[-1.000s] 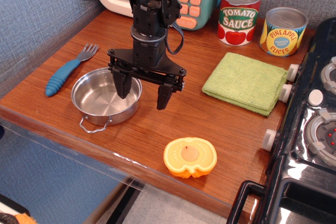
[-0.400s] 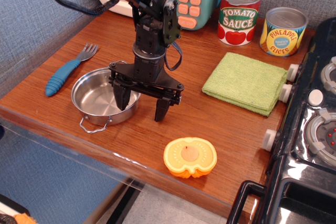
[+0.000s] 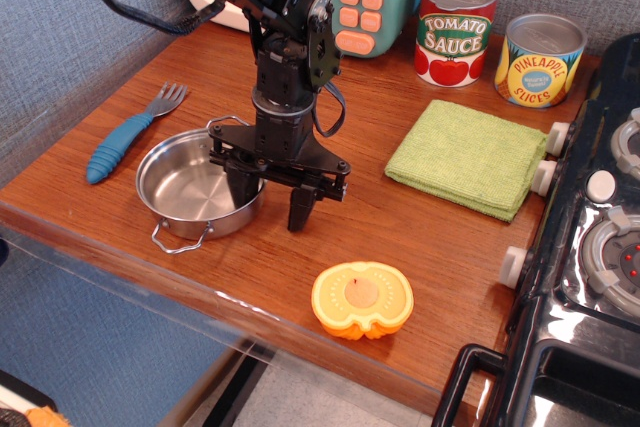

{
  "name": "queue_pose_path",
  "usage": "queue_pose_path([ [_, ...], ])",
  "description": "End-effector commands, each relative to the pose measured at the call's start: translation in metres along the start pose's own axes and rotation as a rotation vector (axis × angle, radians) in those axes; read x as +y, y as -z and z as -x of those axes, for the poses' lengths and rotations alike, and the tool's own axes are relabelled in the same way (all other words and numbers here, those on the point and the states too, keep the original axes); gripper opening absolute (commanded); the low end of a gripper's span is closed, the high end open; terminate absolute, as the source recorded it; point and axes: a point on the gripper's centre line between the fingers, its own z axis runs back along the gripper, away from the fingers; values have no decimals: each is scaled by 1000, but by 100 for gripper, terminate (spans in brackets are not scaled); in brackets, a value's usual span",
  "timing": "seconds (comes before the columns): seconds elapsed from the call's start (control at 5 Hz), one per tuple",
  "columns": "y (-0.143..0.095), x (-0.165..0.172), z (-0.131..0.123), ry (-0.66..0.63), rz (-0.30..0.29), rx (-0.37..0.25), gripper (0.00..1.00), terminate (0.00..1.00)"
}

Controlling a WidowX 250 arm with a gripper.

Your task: Place the silver pan on top of the green rag.

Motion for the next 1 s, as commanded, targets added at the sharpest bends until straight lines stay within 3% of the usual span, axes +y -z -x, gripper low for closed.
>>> queue_pose_path([
  [0.0, -21, 4, -5, -1, 21, -74, 0, 0],
  [0.2, -24, 4, -5, -1, 32, -88, 0, 0],
  [0.4, -41, 6, -8, -3, 39, -151, 0, 0],
  [0.6, -70, 2, -18, 30, 51, -203, 0, 0],
  [0.8, -95, -22, -35, 129, 80, -249, 0, 0],
])
